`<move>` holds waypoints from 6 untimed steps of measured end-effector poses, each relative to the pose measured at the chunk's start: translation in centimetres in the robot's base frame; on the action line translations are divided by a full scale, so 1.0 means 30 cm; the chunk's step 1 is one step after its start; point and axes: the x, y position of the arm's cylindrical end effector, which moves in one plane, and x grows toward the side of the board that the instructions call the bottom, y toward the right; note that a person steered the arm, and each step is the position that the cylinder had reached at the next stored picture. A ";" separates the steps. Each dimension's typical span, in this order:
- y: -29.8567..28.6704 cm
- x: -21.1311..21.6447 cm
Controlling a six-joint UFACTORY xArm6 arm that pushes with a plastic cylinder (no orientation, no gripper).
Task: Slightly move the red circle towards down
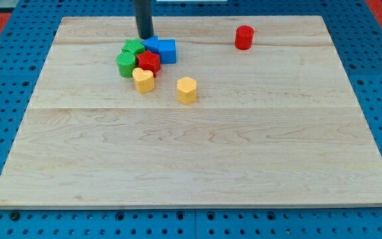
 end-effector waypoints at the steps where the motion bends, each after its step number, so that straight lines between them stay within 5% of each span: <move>1: 0.076 0.028; 2: 0.108 0.053; 4: 0.374 -0.211; 6: 0.614 0.001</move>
